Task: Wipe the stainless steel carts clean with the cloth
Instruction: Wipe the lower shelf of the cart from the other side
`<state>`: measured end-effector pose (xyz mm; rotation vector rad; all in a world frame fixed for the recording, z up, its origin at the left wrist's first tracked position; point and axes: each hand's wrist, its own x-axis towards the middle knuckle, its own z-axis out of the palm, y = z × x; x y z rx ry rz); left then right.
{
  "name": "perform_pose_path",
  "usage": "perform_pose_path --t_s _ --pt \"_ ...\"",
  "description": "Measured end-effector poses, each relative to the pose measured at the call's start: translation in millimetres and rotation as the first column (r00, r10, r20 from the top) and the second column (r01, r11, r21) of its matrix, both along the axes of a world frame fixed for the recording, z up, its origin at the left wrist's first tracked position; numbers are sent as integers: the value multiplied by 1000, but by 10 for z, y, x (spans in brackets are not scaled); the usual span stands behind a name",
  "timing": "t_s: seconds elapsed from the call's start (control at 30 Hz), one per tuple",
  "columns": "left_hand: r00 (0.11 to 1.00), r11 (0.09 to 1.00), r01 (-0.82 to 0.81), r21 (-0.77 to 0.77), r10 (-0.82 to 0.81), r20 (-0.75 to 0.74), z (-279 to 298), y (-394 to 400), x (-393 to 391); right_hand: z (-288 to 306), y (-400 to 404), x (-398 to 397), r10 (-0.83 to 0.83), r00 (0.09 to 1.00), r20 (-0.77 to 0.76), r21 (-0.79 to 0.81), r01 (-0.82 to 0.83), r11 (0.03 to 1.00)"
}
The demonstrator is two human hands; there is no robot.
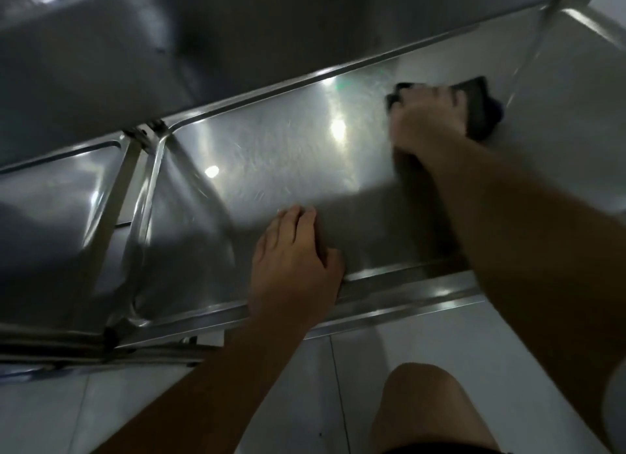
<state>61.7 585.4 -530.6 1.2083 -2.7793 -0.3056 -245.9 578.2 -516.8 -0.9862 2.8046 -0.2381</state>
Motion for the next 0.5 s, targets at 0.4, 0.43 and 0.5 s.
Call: perform_pose_path --t_s 0.4,0.43,0.5 --pt "1000 1000 -18 -11 18 1 -18 -19 -29 98 -545 1086 651 759 23 -73 -648 758" --pt "1000 1000 -19 -3 19 -3 -25 -24 -35 99 -424 847 592 806 -9 -93 -590 802" --pt "1000 1000 -18 5 18 -14 -34 -30 -41 116 -154 301 458 888 -45 -130 -460 878"
